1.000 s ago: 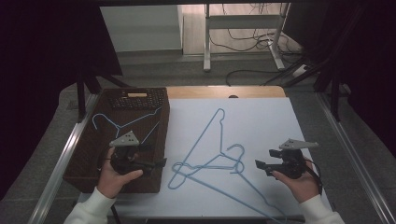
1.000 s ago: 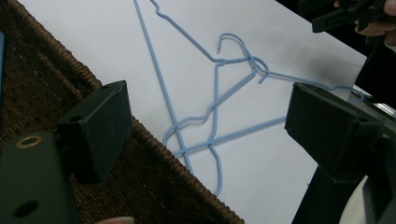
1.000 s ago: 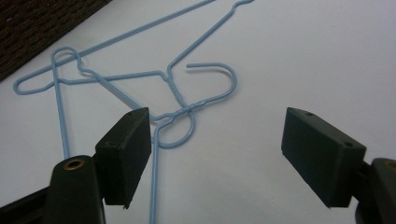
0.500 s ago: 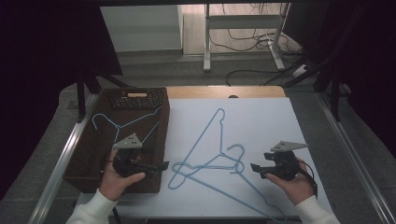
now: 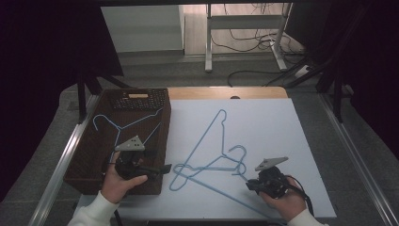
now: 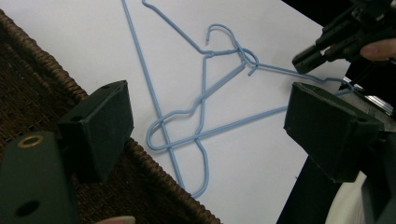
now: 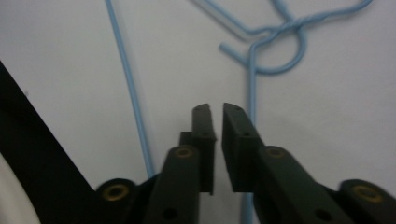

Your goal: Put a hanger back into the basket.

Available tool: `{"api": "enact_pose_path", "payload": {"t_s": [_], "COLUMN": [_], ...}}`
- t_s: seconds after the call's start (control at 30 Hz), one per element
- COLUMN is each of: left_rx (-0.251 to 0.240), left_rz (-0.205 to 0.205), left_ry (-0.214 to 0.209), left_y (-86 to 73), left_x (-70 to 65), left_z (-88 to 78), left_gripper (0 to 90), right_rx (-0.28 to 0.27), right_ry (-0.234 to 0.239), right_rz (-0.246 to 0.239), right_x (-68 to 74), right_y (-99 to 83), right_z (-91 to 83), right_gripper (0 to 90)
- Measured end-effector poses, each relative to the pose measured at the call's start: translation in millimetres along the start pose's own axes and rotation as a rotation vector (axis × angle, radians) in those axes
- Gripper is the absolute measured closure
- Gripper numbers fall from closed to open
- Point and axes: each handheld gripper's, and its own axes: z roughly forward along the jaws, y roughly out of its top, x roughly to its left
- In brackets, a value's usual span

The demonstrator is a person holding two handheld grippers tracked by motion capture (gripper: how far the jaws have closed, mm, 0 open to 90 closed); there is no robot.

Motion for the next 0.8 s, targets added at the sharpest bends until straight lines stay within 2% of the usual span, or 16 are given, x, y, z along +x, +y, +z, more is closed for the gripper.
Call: {"api": "enact_pose_path", "payload": {"t_s": [0.03,0.13,0.3,0.4,0.47,0.57,0.6,0.7,0.8], "left_rx": [0.0,0.006,0.009,0.008,0.008,0.008,0.008,0.008,0.007], "left_rz": [0.001,0.002,0.0,-0.001,-0.002,-0.001,-0.001,-0.002,-0.007], "left_ry": [-0.001,-0.001,-0.002,-0.001,-0.001,-0.001,-0.001,0.0,-0.001], "left_y": [0.0,0.1,-0.5,-0.7,-0.8,-0.9,-1.0,-1.2,-1.6], "left_x": [-0.3,-0.9,-0.3,-0.2,-0.3,-0.5,-0.4,0.4,1.4], "left_z": [0.2,1.0,2.0,1.7,1.6,1.5,1.5,1.4,1.7], "left_gripper": [15.3,15.3,15.3,15.3,15.3,15.4,15.4,15.4,15.4], "right_rx": [0.028,0.092,0.122,0.124,0.125,0.119,0.119,0.11,0.093], "right_ry": [-0.004,-0.034,-0.076,-0.079,-0.107,-0.122,-0.149,-0.158,-0.141], "right_rz": [-0.013,-0.037,-0.029,-0.02,-0.023,-0.014,-0.028,-0.032,-0.017], "right_x": [2.1,4.7,-1.7,-7.6,-12.0,-19.3,-25.2,-32.7,-44.1], "right_y": [-1.9,-7.4,-10.5,-11.2,-10.8,-10.3,-9.7,-8.6,-5.3], "right_z": [3.3,10.1,10.4,9.3,8.4,7.6,6.7,6.9,8.5], "right_gripper": [89.2,89.6,89.7,89.7,89.7,89.7,89.7,89.7,89.7]}}
